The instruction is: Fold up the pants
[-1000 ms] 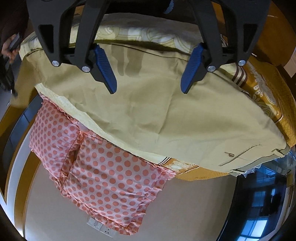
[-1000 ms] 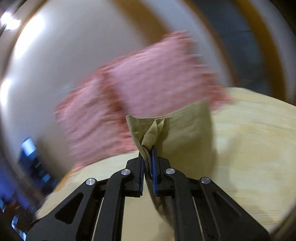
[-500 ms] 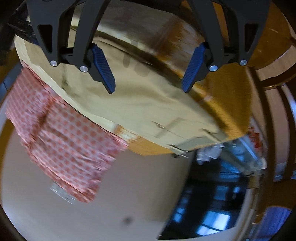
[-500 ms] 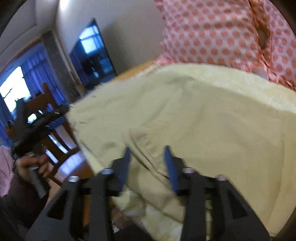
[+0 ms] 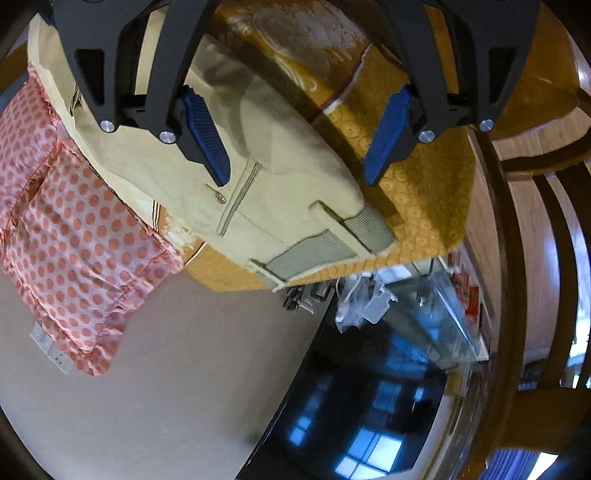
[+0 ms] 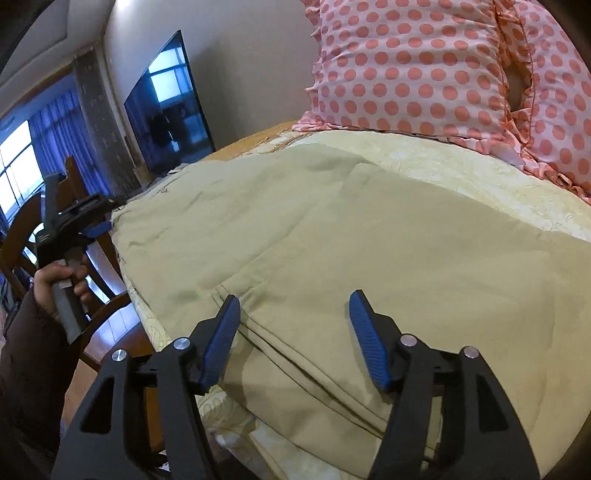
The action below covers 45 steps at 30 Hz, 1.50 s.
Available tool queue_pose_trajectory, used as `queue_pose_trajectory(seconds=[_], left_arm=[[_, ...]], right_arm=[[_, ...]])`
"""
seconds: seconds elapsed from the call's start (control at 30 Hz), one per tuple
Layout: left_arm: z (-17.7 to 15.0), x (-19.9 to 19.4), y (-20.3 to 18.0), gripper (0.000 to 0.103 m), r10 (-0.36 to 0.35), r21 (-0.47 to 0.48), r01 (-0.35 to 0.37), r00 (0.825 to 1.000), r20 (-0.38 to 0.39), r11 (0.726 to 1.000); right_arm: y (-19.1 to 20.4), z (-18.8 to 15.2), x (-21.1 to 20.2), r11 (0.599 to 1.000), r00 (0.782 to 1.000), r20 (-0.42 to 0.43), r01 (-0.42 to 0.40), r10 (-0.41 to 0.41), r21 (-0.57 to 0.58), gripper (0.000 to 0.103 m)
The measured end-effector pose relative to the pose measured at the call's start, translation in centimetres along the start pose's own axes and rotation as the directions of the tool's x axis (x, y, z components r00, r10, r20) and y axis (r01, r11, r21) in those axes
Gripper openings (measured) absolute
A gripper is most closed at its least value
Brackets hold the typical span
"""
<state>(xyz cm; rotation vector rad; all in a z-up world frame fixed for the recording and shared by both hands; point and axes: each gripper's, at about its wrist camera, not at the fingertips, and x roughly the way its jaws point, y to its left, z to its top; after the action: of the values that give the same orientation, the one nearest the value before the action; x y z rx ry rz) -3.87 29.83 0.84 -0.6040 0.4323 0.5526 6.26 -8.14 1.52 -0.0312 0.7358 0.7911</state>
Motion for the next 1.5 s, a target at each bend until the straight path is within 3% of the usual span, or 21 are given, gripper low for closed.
queue_pose_trajectory(seconds=[0.07,0.17,0.33,0.43,0.47,0.5,0.63,0.67,0.73,0.83,0.9,0.97,1.07,1.13,1.17,1.2,1.27,1.33,1.4,1.5], left_arm=[[-0.3,0.1,-0.5,0.077,-0.001,0.014,0.001,1.000,-0.009,1.000],[-0.8,0.1,-1.1,0.077,-0.070,-0.005,0.070,0.997,-0.031,0.998],[-1.1,0.7,-0.9,0.076,-0.239,-0.162,0.229,0.970,-0.042,0.960],[-0.9,1.4,0.9,0.058,-0.327,-0.331,0.303,0.945,-0.018,0.894],[-0.8,1.8,1.3,0.046,-0.338,-0.366,0.307,0.941,-0.021,0.879],[-0.7,2.2,1.6,0.033,-0.336,-0.385,0.299,0.941,-0.032,0.873],[-0.6,2.8,2.5,0.011,-0.314,-0.426,0.258,0.947,-0.066,0.867],[-0.6,2.6,2.4,0.009,-0.315,-0.422,0.261,0.947,-0.064,0.868],[-0.1,1.7,1.3,0.009,-0.274,-0.358,0.237,0.960,-0.056,0.903],[1.2,-0.3,-3.0,0.008,-0.234,-0.193,0.225,0.972,-0.022,0.955],[2.0,-1.8,-6.8,0.008,-0.250,-0.070,0.248,0.968,-0.008,0.966],[2.0,-3.3,-10.9,0.008,-0.277,0.052,0.277,0.961,-0.007,0.959],[-0.1,-6.0,-19.5,0.008,-0.353,0.300,0.345,0.935,-0.026,0.889],[-3.2,-8.0,-25.0,0.008,-0.430,0.450,0.411,0.901,-0.066,0.793],[-5.1,-8.8,-27.3,0.009,-0.468,0.505,0.451,0.878,-0.104,0.735],[-7.9,-9.7,-29.9,0.009,-0.507,0.554,0.506,0.845,-0.168,0.661],[-12.0,-10.2,-32.6,0.010,-0.529,0.591,0.578,0.801,-0.279,0.563],[-17.3,-10.2,-34.5,0.010,-0.496,0.642,0.614,0.777,-0.388,0.459],[-21.5,-9.4,-34.7,0.010,-0.430,0.664,0.627,0.773,-0.466,0.408],[-23.1,-8.7,-33.9,0.010,-0.403,0.625,0.664,0.747,-0.528,0.411]], right_arm=[[-0.3,0.2,0.3,1.000,1.000,0.004,-0.011,0.011,-0.002,0.068],[-0.3,0.1,0.2,1.000,1.000,0.011,-0.017,0.017,-0.018,0.075],[0.3,-0.2,0.2,0.999,1.000,0.021,-0.003,0.004,-0.049,0.076],[0.0,-0.3,0.0,0.999,0.999,0.030,-0.019,0.020,-0.035,0.076],[0.0,-0.4,0.0,0.999,0.999,0.034,-0.022,0.023,-0.033,0.076],[0.0,-0.4,0.0,0.999,0.999,0.036,-0.023,0.024,-0.033,0.076],[-0.2,-0.6,-0.2,0.999,0.998,0.047,-0.037,0.038,-0.020,0.076],[-0.3,-0.7,-0.3,0.999,0.998,0.049,-0.043,0.043,-0.014,0.076],[-0.5,-0.9,-0.6,0.998,0.997,0.052,-0.057,0.057,-0.003,0.076],[-1.1,-1.2,-1.6,0.996,0.995,0.065,-0.082,0.081,0.024,0.076],[-1.8,-1.5,-2.5,0.994,0.992,0.085,-0.098,0.093,0.052,0.076],[-2.8,-2.0,-4.0,0.993,0.990,0.116,-0.087,0.077,0.084,0.076],[-4.7,-3.0,-6.4,0.989,0.986,0.165,-0.036,0.011,0.145,0.076],[-6.9,-4.0,-9.0,0.973,0.974,0.214,0.022,-0.072,0.228,0.076],[-7.7,-4.4,-10.0,0.965,0.967,0.231,0.043,-0.105,0.258,0.076],[-8.9,-5.0,-11.5,0.949,0.954,0.255,0.077,-0.159,0.305,0.076],[-11.2,-6.3,-14.4,0.906,0.921,0.283,0.142,-0.269,0.399,0.076],[-12.8,-7.3,-16.2,0.866,0.895,0.282,0.188,-0.346,0.463,0.076],[-14.6,-8.4,-17.8,0.826,0.877,0.263,0.223,-0.402,0.518,0.076],[-16.2,-9.6,-19.0,0.786,0.862,0.241,0.248,-0.446,0.566,0.077]])
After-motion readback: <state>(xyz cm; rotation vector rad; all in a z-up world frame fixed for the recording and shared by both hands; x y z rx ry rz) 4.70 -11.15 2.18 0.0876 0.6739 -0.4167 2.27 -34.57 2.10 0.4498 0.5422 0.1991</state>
